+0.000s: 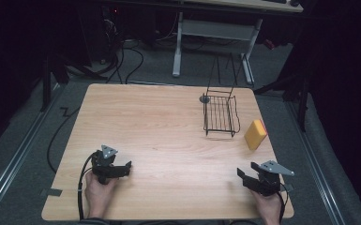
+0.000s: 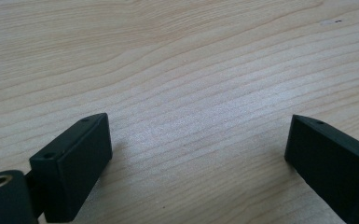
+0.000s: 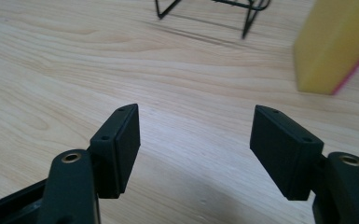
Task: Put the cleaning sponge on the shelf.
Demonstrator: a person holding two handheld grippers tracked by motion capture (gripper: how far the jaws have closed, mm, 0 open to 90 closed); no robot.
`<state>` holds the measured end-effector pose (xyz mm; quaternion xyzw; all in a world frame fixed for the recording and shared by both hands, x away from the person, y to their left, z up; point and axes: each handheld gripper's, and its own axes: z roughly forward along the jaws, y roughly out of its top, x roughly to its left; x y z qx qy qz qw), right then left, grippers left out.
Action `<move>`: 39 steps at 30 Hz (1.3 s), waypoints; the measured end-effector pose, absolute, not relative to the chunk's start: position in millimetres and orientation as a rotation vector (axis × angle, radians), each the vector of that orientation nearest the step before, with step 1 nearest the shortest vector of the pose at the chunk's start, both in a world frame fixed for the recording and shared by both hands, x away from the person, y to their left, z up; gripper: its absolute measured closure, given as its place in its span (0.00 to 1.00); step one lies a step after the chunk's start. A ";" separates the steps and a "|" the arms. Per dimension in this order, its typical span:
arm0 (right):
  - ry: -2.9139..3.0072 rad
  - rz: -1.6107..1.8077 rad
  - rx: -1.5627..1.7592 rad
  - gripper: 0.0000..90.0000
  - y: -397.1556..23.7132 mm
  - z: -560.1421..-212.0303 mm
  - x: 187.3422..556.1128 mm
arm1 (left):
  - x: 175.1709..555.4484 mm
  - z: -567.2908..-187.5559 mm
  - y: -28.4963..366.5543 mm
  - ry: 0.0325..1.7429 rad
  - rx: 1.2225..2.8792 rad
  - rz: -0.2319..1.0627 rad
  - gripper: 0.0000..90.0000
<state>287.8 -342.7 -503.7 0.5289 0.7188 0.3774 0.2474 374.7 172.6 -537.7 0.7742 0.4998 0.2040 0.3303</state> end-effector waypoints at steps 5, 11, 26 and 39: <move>1.911 1.024 1.466 0.38 -356.4 -501.7 284.3 | 374.7 -537.7 172.5 1.307 2.024 0.534 0.09; 1.866 1.011 1.485 0.38 -367.0 -498.3 287.1 | 374.7 -537.6 172.5 1.307 2.025 0.534 0.09; 1.747 0.984 1.512 0.37 -380.1 -491.6 312.1 | 374.7 -537.6 172.5 1.307 2.025 0.534 0.09; 1.689 0.929 1.548 0.37 -387.8 -487.4 340.1 | 374.7 -537.7 172.5 1.308 2.024 0.534 0.09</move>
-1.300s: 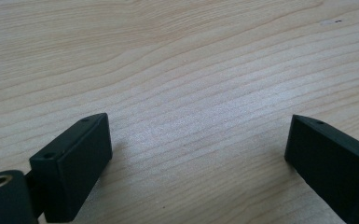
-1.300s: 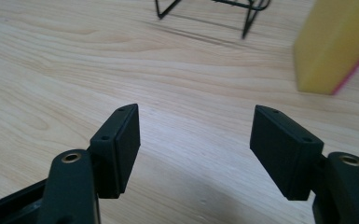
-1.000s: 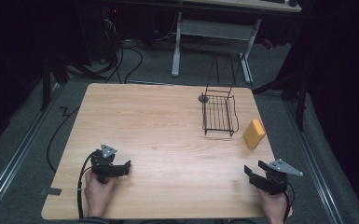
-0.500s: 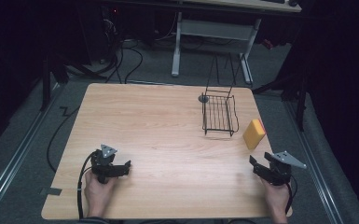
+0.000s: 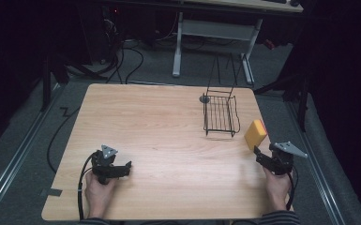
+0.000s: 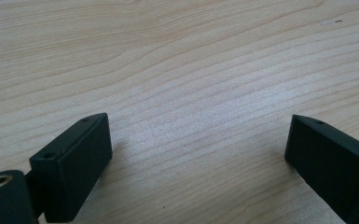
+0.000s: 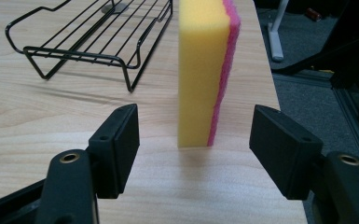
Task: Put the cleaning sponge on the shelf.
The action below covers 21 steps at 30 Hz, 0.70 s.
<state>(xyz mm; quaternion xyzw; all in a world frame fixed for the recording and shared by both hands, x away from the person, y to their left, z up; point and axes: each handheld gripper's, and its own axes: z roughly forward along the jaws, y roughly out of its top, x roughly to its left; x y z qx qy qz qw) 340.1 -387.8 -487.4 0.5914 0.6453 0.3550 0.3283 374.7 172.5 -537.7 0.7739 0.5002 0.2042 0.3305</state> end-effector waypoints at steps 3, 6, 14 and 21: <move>1.685 0.919 1.548 0.37 -388.2 -484.2 344.1 | 374.7 -537.7 172.5 1.308 2.024 0.534 0.09; 1.686 0.916 1.557 0.35 -388.9 -481.2 349.2 | 374.7 -537.7 172.5 1.308 2.024 0.534 0.09; 1.694 0.908 1.553 0.35 -385.8 -475.5 365.1 | 374.7 -537.7 172.5 1.308 2.024 0.534 0.09; 1.684 0.909 1.572 0.38 -387.0 -482.6 378.5 | 374.7 -537.7 172.5 1.308 2.024 0.534 0.09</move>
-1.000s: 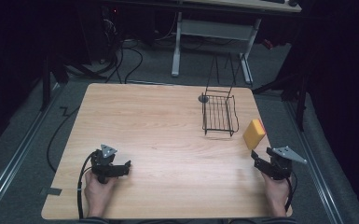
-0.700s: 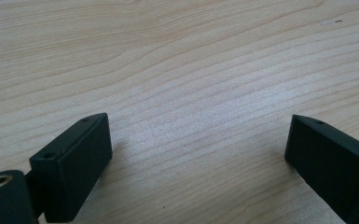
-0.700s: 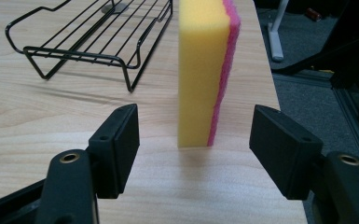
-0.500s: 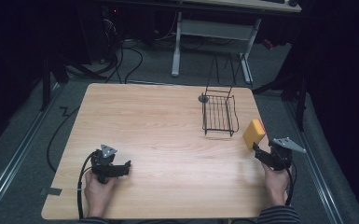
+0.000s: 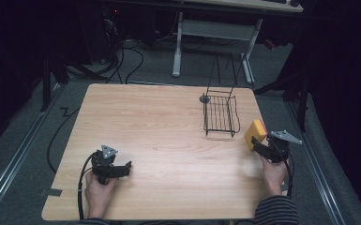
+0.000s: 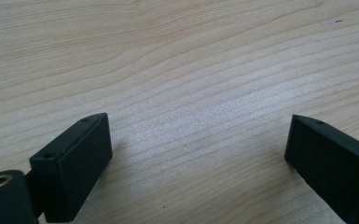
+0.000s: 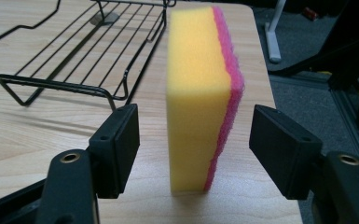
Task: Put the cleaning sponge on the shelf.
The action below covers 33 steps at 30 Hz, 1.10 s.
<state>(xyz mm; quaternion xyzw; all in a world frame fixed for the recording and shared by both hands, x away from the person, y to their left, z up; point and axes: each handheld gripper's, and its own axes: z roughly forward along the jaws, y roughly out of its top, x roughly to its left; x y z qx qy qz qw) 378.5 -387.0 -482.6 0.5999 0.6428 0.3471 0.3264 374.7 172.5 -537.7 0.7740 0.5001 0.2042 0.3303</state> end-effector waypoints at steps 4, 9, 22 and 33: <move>1.685 0.922 1.590 0.43 -389.8 -488.6 384.5 | 374.7 -537.7 172.5 1.308 2.024 0.534 0.09; 1.688 0.933 1.615 0.49 -390.9 -493.1 389.0 | 374.7 -537.7 172.5 1.308 2.024 0.534 0.09; 1.702 0.941 1.615 0.65 -392.1 -496.1 391.2 | 374.7 -537.7 172.5 1.308 2.024 0.534 0.09; 1.732 0.962 1.588 0.68 -391.5 -492.9 387.6 | 374.7 -537.7 172.5 1.308 2.024 0.534 0.09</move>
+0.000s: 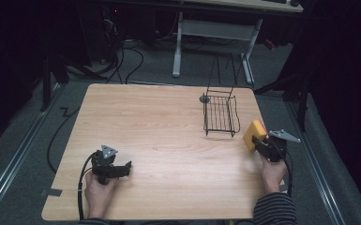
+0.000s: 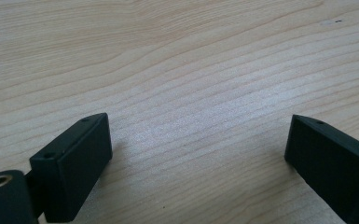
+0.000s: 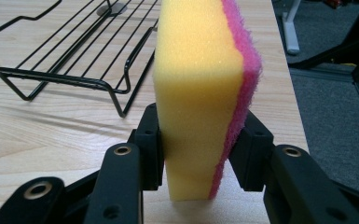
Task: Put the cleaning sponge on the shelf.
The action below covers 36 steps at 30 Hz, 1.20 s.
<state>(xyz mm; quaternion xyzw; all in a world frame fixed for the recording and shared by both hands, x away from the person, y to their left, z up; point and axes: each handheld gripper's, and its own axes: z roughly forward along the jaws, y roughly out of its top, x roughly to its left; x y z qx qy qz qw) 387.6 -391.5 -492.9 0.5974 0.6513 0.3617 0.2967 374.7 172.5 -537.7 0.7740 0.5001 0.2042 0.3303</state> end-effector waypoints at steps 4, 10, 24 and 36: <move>1.735 0.970 1.563 0.68 -389.9 -489.0 384.2 | 374.7 -537.7 172.5 1.308 2.024 0.534 0.09; 1.737 0.991 1.538 0.68 -390.5 -480.9 376.8 | 374.7 -537.7 172.5 1.308 2.024 0.534 0.09; 1.755 1.042 1.432 0.68 -385.9 -460.5 358.3 | 374.7 -537.7 172.5 1.308 2.024 0.534 0.09; 1.781 1.110 1.368 0.68 -375.0 -437.3 351.7 | 374.7 -537.7 172.5 1.308 2.024 0.534 0.09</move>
